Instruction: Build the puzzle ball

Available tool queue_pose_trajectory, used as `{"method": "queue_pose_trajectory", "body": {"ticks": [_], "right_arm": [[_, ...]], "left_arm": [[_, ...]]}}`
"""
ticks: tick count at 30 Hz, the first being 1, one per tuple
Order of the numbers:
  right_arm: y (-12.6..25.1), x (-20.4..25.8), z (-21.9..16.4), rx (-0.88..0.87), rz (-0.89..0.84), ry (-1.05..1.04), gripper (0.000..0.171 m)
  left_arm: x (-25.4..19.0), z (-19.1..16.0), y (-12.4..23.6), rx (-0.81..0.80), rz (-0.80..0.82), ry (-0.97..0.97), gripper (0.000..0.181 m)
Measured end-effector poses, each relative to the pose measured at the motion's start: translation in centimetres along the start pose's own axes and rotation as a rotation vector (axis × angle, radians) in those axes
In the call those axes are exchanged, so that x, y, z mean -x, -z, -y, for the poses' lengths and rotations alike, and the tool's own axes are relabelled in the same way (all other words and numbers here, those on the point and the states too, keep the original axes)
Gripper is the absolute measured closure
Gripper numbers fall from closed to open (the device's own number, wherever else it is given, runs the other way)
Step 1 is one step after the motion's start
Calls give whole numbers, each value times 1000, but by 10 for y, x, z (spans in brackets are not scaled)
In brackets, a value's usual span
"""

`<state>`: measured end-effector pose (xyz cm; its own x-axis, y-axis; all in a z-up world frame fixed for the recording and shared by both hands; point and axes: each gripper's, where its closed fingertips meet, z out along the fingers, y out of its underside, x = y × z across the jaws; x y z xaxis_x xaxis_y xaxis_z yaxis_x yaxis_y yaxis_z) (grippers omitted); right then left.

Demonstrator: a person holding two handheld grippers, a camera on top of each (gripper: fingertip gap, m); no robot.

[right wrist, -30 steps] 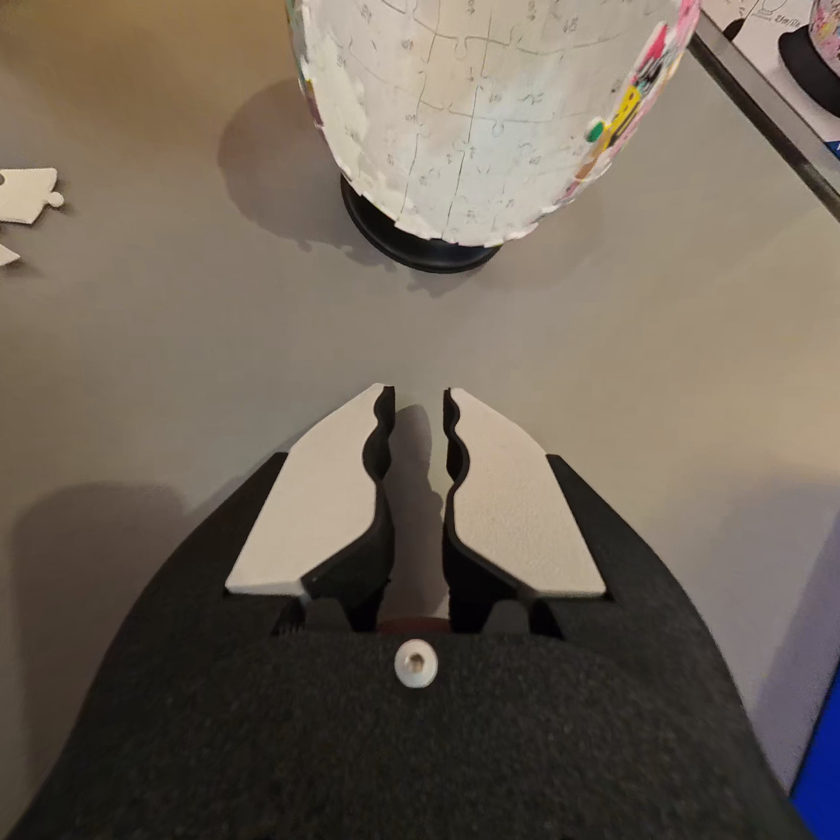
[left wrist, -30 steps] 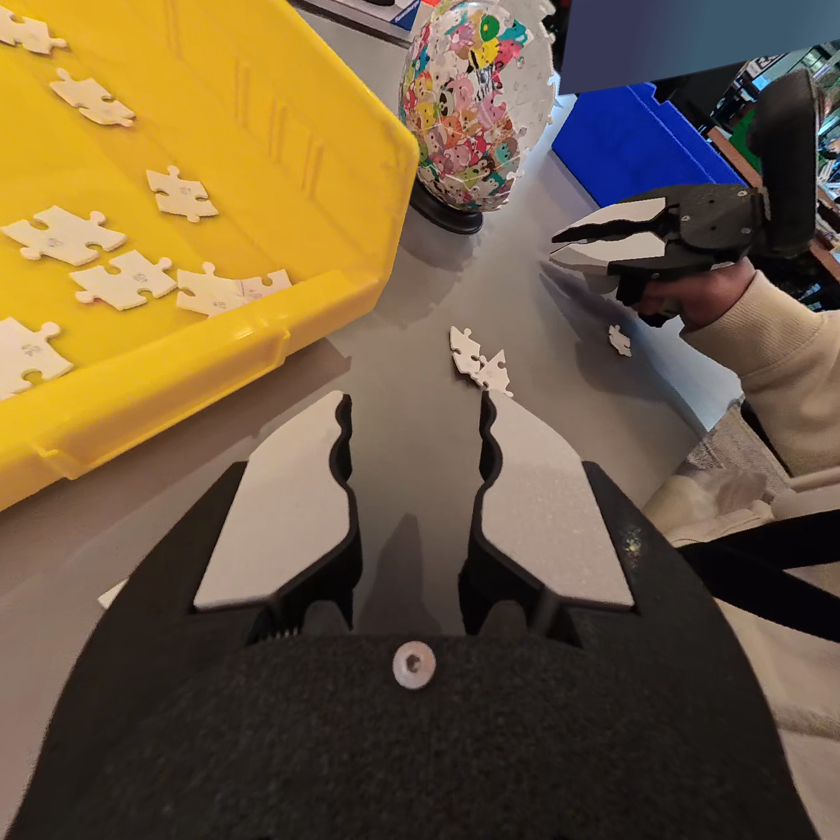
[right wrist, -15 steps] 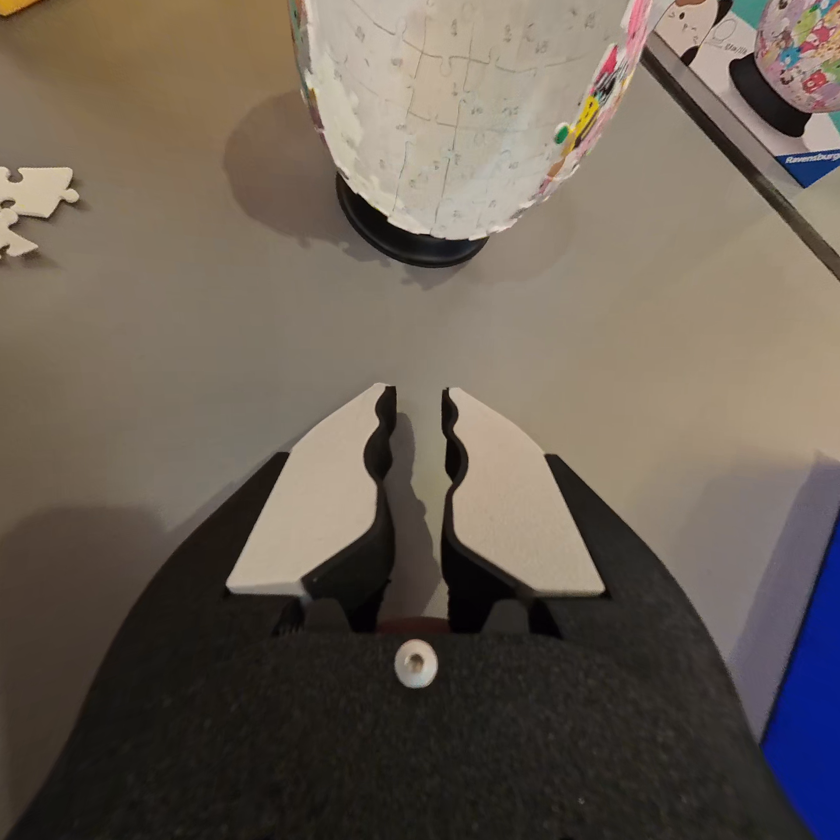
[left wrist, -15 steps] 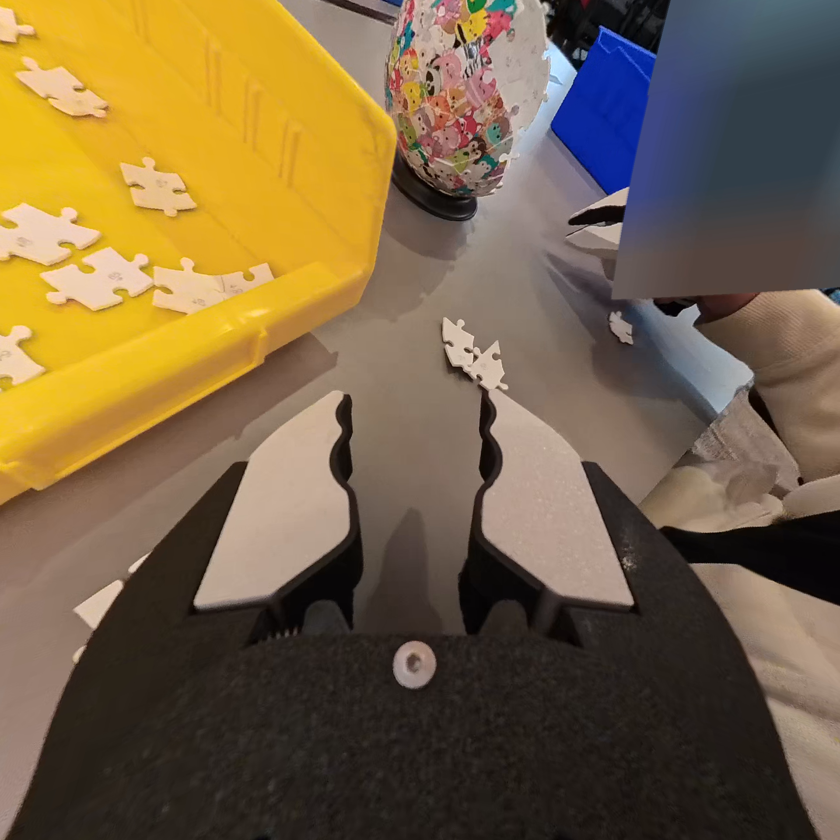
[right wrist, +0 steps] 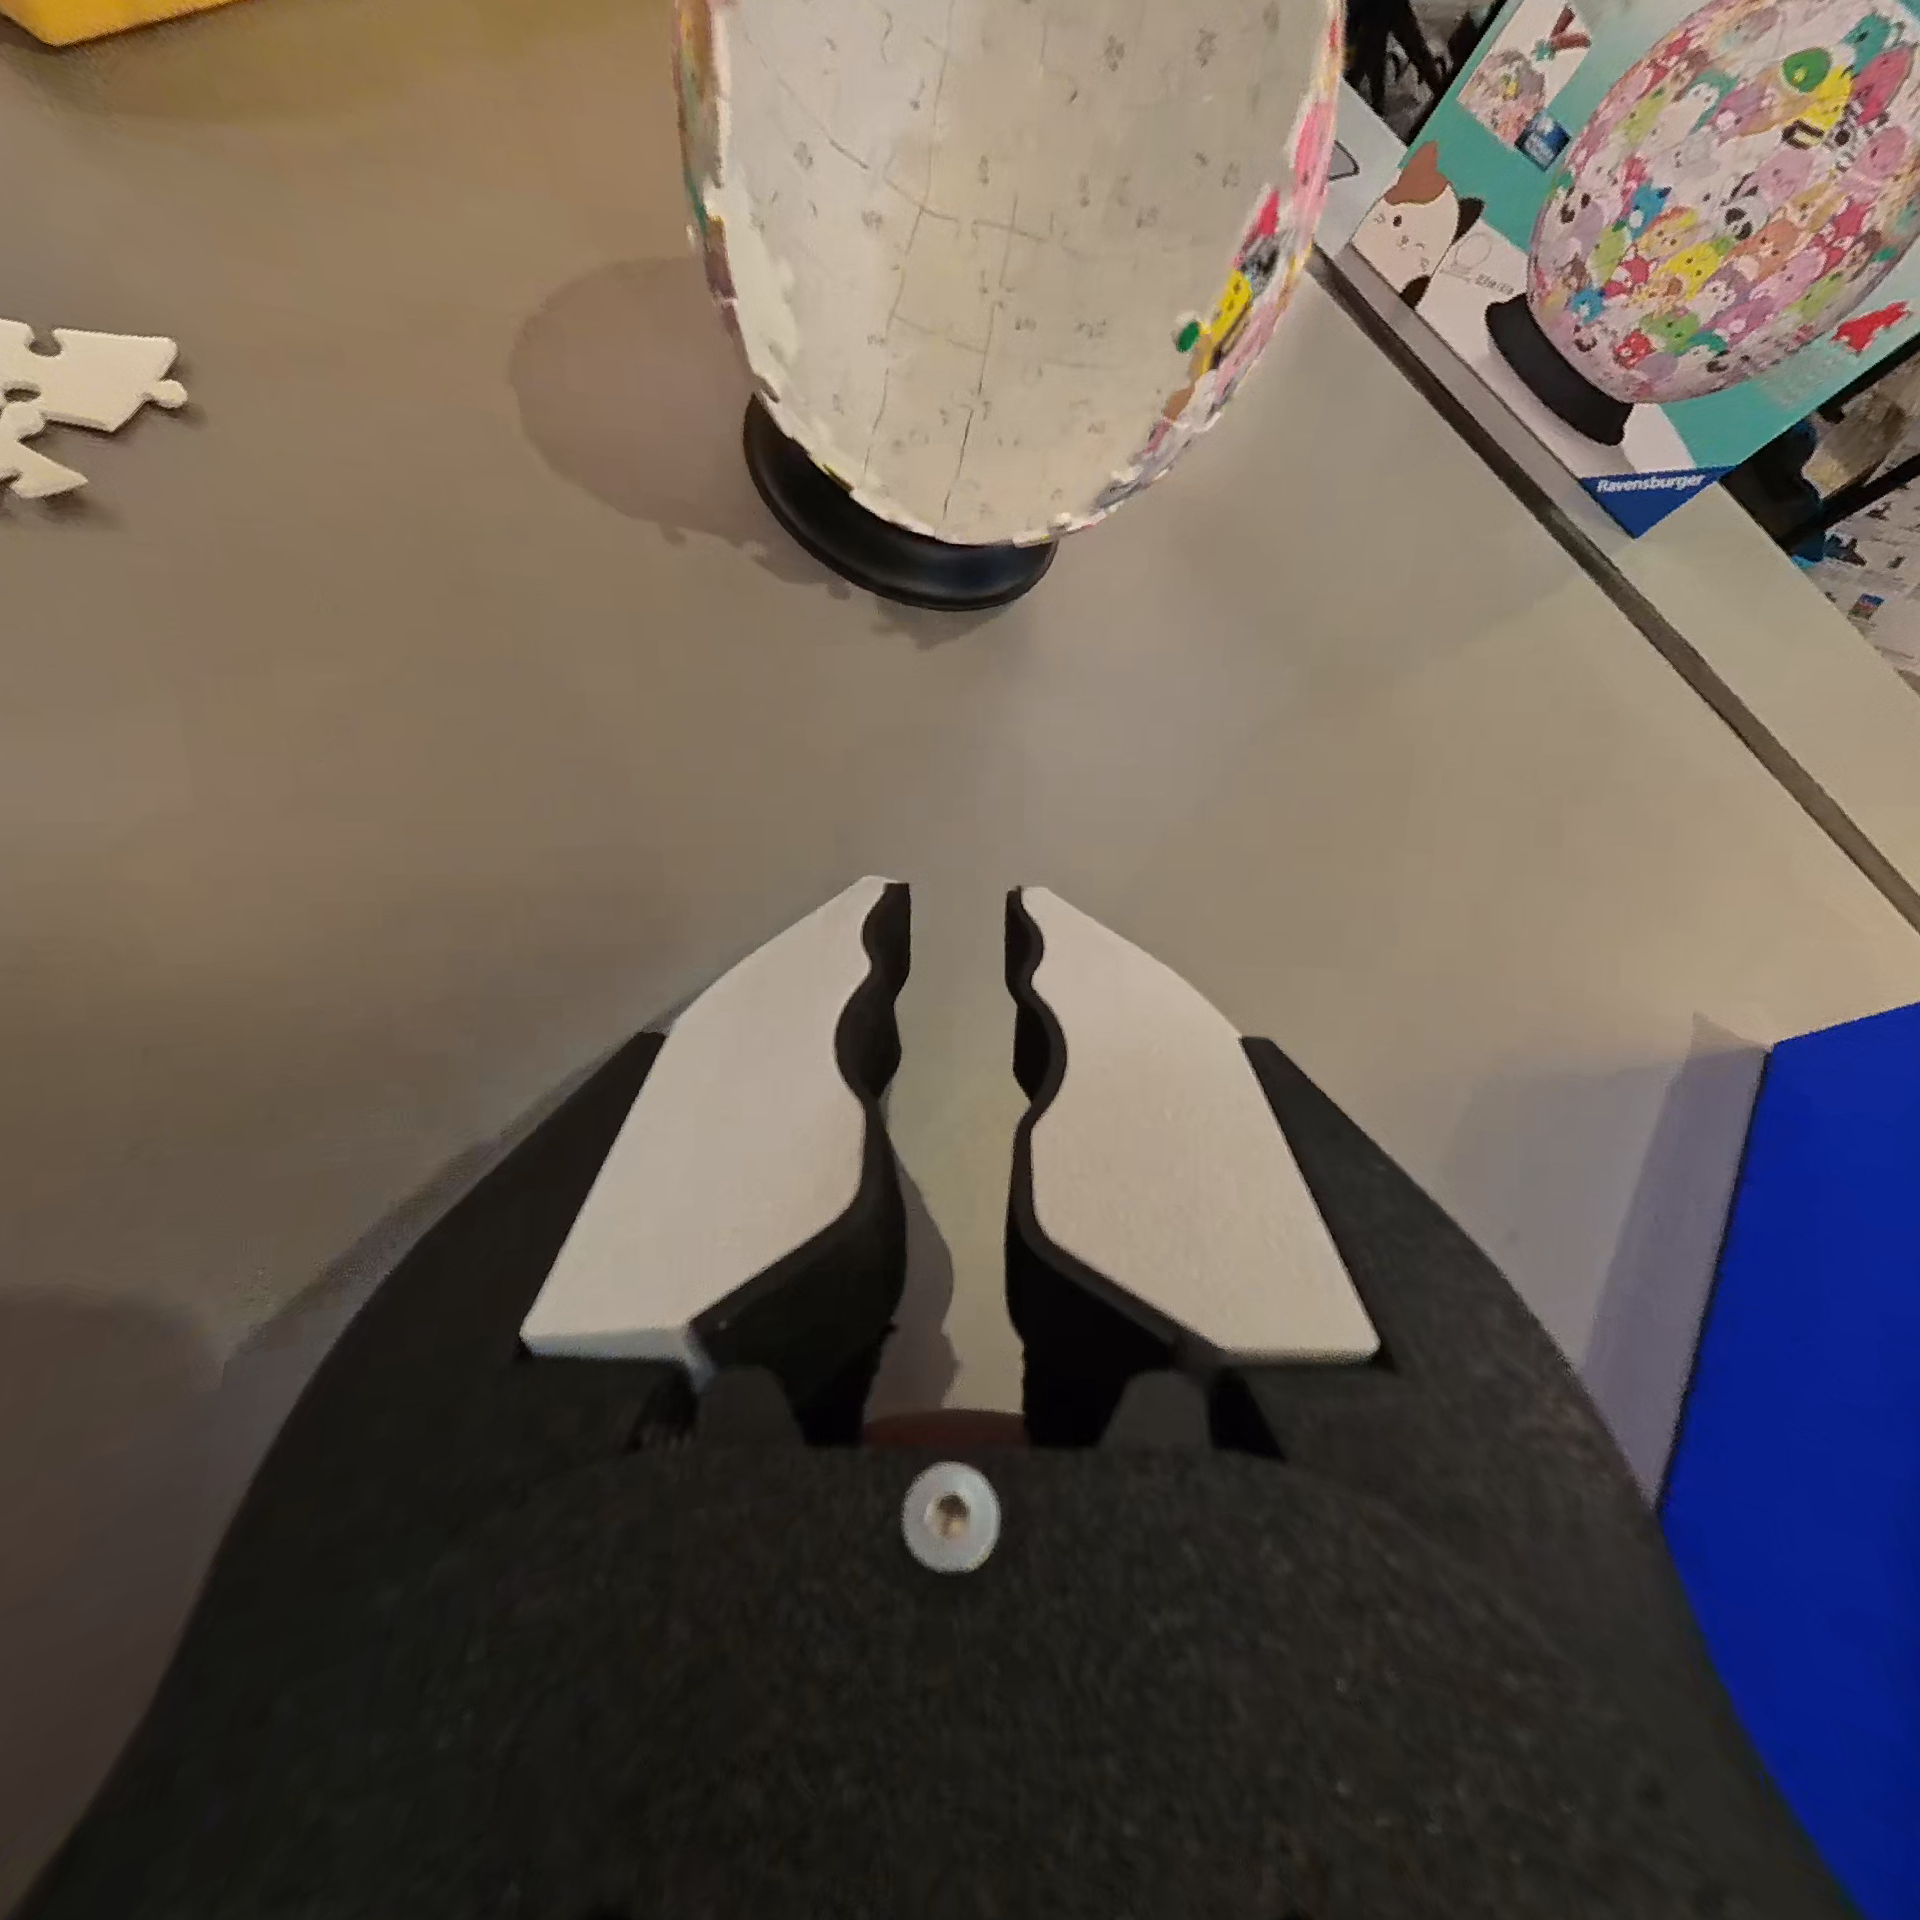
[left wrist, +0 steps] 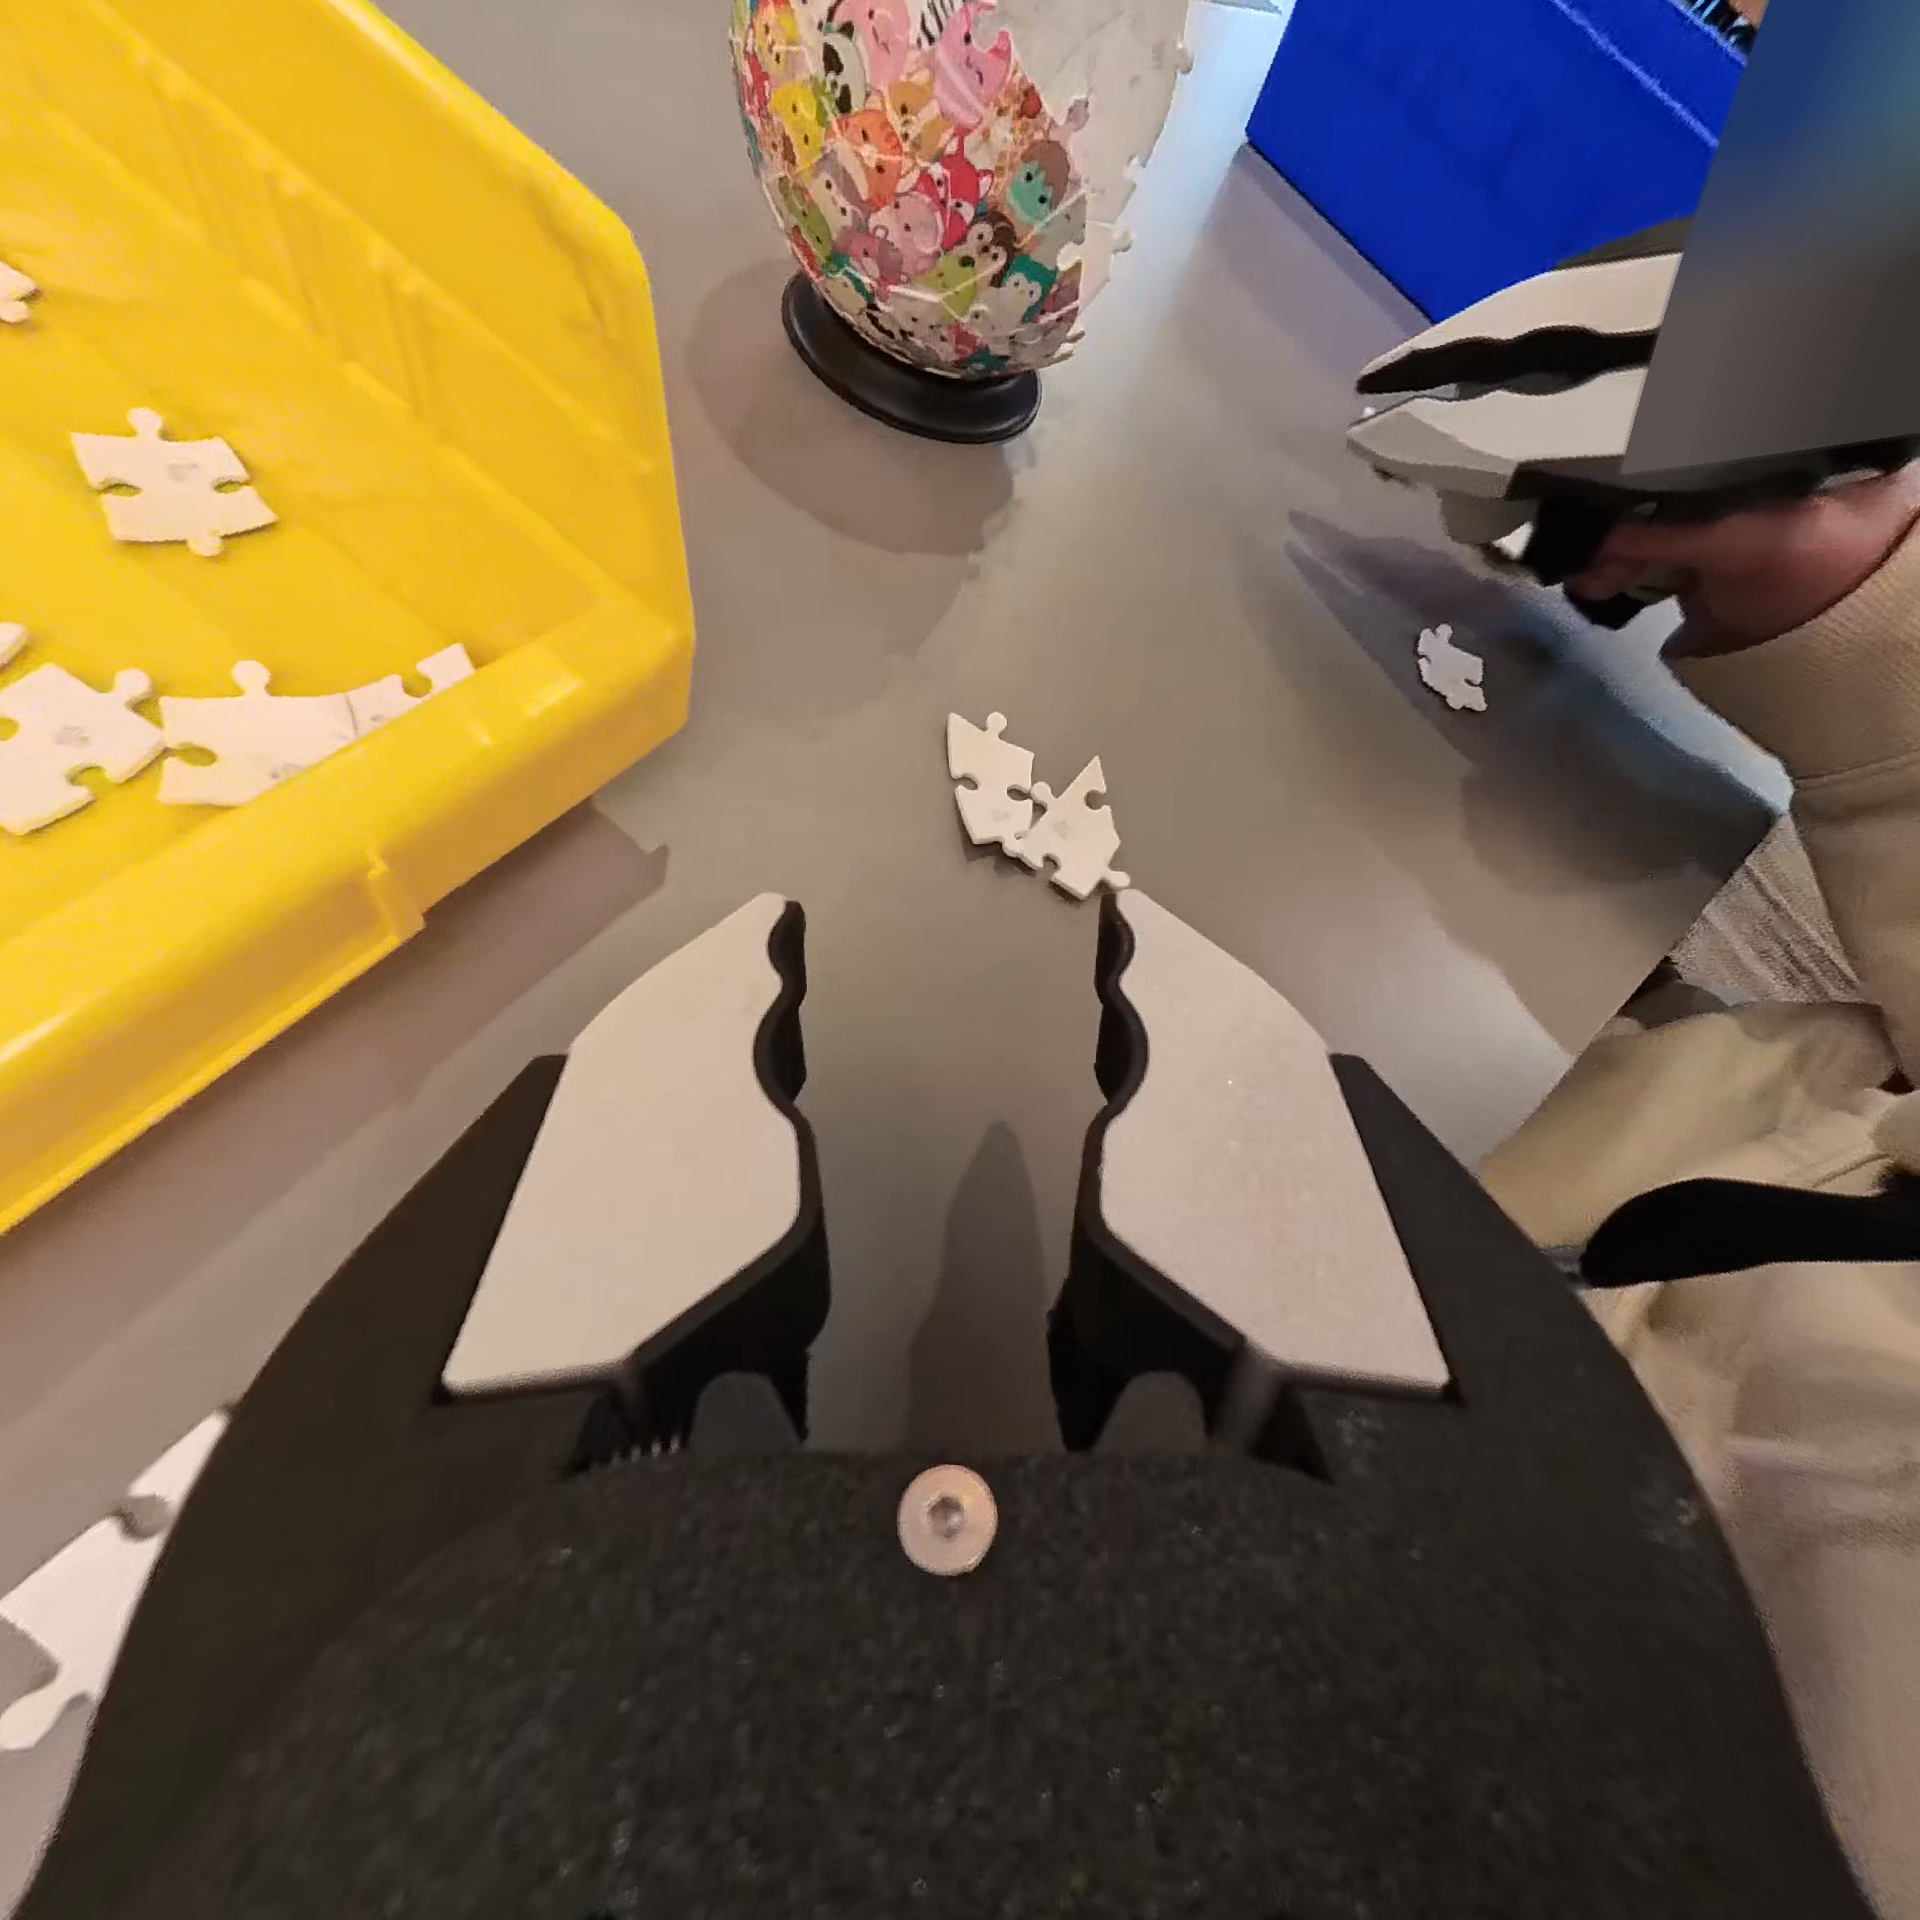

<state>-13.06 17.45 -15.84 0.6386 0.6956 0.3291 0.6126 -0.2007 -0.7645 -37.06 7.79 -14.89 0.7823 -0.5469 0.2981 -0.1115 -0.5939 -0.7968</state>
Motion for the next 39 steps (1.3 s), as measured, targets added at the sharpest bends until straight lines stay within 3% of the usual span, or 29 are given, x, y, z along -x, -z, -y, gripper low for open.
{"method": "queue_pose_trajectory", "body": {"ticks": [4,19,39], "right_arm": [[5,6,4,-70,64,2,155],[15,-16,13,-197,81,-135,156],[12,-12,10,-176,73,-112,156]], "left_arm": [[2,-2,-8,29,41,-72,128],[-26,0,-38,55,-65,-183,128],[1,7,-3,-10,9,-81,129]]}}
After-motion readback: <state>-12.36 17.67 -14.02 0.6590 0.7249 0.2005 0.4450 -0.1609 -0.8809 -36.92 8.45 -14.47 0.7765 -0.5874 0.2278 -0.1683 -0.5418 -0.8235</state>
